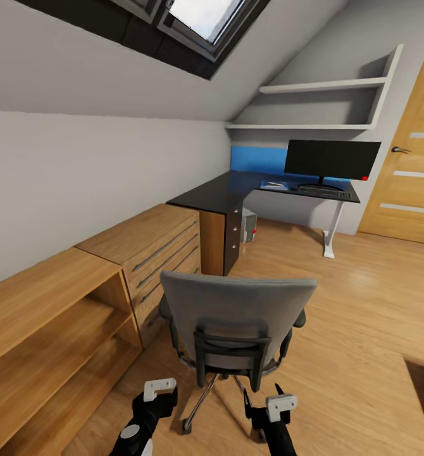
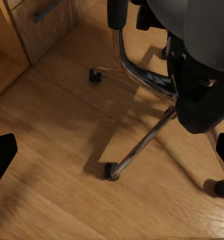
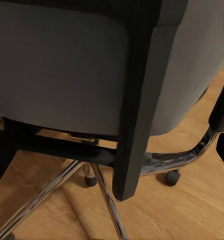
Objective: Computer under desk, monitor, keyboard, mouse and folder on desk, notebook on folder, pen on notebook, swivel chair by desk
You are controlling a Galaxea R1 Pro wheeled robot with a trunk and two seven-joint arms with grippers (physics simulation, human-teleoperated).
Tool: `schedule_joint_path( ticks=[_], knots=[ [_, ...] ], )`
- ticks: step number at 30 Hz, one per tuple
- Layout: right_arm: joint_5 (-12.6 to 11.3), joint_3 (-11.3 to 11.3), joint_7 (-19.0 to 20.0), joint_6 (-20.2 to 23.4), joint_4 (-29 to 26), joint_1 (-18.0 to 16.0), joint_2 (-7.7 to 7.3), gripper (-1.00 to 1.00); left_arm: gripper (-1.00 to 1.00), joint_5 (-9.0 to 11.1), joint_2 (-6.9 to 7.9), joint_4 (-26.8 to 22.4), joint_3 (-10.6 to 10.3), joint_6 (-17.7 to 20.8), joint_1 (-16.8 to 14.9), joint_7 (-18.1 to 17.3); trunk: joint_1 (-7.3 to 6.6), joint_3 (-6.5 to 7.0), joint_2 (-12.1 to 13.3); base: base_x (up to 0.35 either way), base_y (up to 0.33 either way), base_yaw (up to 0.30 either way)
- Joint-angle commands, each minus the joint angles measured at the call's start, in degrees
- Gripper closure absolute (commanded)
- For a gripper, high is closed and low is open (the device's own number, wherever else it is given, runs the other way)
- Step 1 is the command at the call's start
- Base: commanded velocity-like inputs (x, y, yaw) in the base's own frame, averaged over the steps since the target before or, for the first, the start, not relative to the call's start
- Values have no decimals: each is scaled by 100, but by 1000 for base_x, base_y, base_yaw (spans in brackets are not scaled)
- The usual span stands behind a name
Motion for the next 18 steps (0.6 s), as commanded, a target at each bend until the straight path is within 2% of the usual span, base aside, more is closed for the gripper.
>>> schedule_joint_path(
  ticks=[1,4,7,14,18],
  knots=[
    [60,-23,-46,-11,-46,-4,3,-100,-100,15,1,-7,-64,17,-2,8,22,-24,-44,0,0,0],
    [53,-22,-120,-8,-124,-4,3,-100,-100,18,3,21,-280,13,-2,-12,88,-78,-165,0,0,0],
    [53,-24,-176,-7,-139,-4,3,-100,-100,19,4,75,-408,12,-2,-25,154,-132,-285,0,0,0],
    [52,-18,-194,-7,-151,-4,3,-100,-100,18,-11,243,-451,4,-2,-18,308,-257,-566,0,0,0],
    [49,-17,-196,-7,-153,-4,3,-100,-100,7,-91,284,-526,10,-2,17,396,-329,-726,0,0,0]
  ],
)
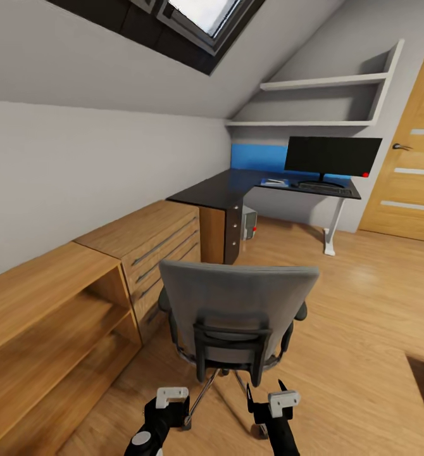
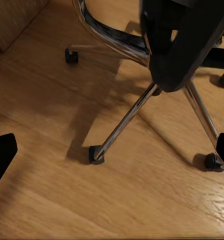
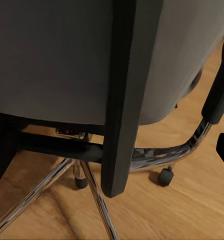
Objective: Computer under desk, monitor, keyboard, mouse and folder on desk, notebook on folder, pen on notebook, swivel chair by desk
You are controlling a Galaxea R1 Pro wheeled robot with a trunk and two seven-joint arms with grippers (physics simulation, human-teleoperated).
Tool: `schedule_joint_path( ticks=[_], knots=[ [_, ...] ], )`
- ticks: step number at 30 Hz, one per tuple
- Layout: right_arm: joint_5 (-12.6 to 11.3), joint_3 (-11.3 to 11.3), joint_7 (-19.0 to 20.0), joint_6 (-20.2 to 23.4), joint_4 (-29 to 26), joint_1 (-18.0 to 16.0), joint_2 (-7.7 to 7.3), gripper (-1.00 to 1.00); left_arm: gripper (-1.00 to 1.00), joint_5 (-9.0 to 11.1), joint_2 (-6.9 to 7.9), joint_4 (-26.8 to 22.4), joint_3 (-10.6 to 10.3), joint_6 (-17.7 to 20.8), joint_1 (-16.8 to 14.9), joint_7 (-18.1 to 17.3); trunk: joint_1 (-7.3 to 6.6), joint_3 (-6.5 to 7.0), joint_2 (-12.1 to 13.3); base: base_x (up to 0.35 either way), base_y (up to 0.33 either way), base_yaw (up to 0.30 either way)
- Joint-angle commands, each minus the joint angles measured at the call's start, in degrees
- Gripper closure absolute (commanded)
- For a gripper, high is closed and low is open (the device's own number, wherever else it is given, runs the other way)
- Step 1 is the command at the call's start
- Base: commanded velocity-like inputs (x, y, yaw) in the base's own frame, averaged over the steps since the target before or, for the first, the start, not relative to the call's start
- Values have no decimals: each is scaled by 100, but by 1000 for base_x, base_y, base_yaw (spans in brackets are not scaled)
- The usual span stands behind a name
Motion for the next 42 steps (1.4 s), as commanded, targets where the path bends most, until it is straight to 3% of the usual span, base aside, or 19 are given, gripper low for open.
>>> schedule_joint_path(
  ticks=[1,13,42],
  knots=[
    [61,-25,-40,-12,-5,-4,4,-100,-100,13,-16,-30,-44,26,-2,48,22,-24,-44,0,0,0],
    [34,-32,-53,44,-533,-4,4,-100,-100,21,-19,-908,-59,145,-2,46,286,-239,-525,0,0,0],
    [27,-62,-37,25,-560,-4,4,-100,-100,18,16,-923,-35,109,-2,39,922,-760,-1688,0,0,0]
  ],
)
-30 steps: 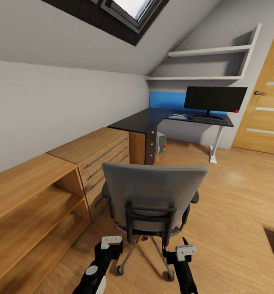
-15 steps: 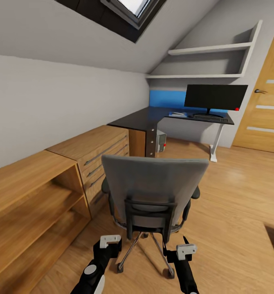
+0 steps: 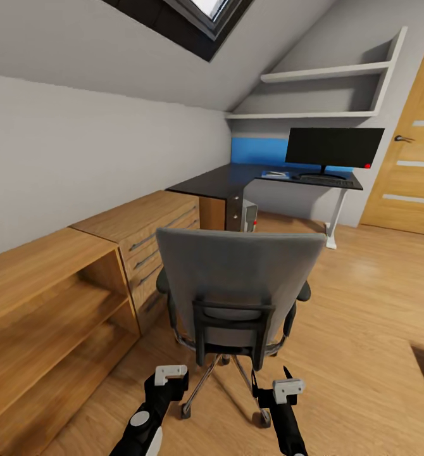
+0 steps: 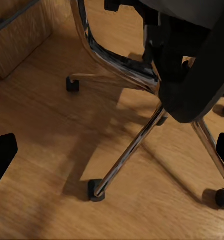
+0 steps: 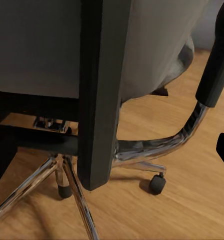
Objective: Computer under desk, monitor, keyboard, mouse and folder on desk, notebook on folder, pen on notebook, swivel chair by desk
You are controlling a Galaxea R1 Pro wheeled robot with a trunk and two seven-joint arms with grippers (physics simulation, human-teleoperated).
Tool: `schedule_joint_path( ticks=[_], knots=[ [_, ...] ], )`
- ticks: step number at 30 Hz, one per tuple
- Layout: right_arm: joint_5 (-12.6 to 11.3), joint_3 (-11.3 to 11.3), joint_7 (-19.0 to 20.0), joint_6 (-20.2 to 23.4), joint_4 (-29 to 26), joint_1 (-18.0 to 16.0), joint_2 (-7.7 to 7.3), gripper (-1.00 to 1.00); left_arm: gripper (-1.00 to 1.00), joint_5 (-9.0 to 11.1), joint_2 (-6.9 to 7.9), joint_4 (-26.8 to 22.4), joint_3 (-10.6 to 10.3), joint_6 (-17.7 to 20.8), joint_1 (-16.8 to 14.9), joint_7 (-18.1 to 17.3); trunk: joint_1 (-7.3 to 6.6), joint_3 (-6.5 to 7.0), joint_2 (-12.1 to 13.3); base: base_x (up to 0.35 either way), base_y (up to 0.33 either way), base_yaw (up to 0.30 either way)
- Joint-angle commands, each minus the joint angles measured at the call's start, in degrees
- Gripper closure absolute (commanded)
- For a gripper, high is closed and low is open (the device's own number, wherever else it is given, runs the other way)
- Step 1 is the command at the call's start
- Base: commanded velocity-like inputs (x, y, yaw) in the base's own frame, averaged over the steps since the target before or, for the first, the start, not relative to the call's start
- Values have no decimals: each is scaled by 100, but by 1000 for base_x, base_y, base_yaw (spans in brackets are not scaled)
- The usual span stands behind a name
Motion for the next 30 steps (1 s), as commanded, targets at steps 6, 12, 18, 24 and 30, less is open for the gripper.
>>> schedule_joint_path(
  ticks=[6,12,18,24,30],
  knots=[
    [64,-35,-29,-27,3,-5,5,-100,-100,13,-2,57,-27,30,-2,20,132,-114,-244,0,0,0],
    [64,-42,-24,-38,-4,-5,5,-100,-100,15,-3,67,-28,28,-2,7,219,-185,-405,0,0,0],
    [59,-47,-28,-45,2,-5,5,-100,-100,21,4,71,-21,26,-2,1,219,-185,-405,0,0,0],
    [58,-54,-23,-47,6,-5,5,-100,-100,22,6,162,-19,25,-2,9,219,-185,-405,38,0,0],
    [65,-48,-8,-59,32,-5,5,-100,-100,22,6,228,-19,27,-2,8,219,-185,-405,187,0,0]
  ],
)
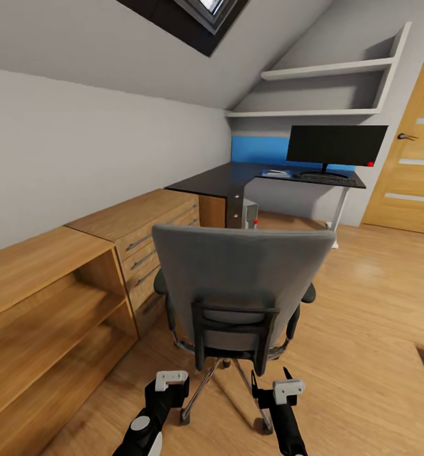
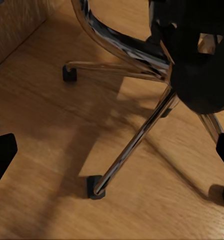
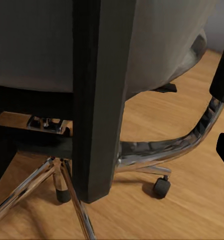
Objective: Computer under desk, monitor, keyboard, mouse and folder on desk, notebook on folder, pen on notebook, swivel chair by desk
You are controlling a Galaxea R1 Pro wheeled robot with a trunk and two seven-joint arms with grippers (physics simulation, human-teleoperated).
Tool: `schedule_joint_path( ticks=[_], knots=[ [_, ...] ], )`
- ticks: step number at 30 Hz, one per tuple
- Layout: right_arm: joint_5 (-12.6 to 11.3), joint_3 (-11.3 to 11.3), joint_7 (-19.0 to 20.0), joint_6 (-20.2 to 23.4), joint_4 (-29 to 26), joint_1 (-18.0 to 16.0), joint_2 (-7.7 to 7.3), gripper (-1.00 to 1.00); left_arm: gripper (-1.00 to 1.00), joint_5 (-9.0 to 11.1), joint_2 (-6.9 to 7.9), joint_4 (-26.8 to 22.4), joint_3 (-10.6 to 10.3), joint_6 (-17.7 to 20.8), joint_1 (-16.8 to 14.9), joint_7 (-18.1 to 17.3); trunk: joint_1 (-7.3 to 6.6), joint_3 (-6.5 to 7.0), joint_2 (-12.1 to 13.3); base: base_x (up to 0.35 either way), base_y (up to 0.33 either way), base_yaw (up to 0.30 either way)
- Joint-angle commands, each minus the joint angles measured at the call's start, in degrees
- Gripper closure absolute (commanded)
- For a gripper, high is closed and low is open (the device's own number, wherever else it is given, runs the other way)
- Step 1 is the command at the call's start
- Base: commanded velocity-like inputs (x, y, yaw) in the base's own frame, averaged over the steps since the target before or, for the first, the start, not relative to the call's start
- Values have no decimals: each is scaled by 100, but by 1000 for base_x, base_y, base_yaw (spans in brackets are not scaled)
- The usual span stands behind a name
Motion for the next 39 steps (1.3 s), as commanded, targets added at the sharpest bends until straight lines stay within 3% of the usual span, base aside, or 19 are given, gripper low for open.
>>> schedule_joint_path(
  ticks=[1,12,22,39],
  knots=[
    [63,-29,-30,-18,5,-5,5,-100,-100,15,3,-7,-21,28,-1,41,0,-5,-2,70,0,0],
    [70,85,-52,-5,-200,48,5,-100,-100,12,-47,-225,-148,-47,225,-5,0,-5,-2,10,0,0],
    [60,75,-61,-8,-185,48,5,-100,-100,18,68,-546,-144,-51,542,1,0,-5,-2,0,0,0],
    [27,78,-183,-45,-34,57,5,-100,-100,24,82,-622,-137,-43,552,41,0,-5,-2,0,0,0]
  ],
)
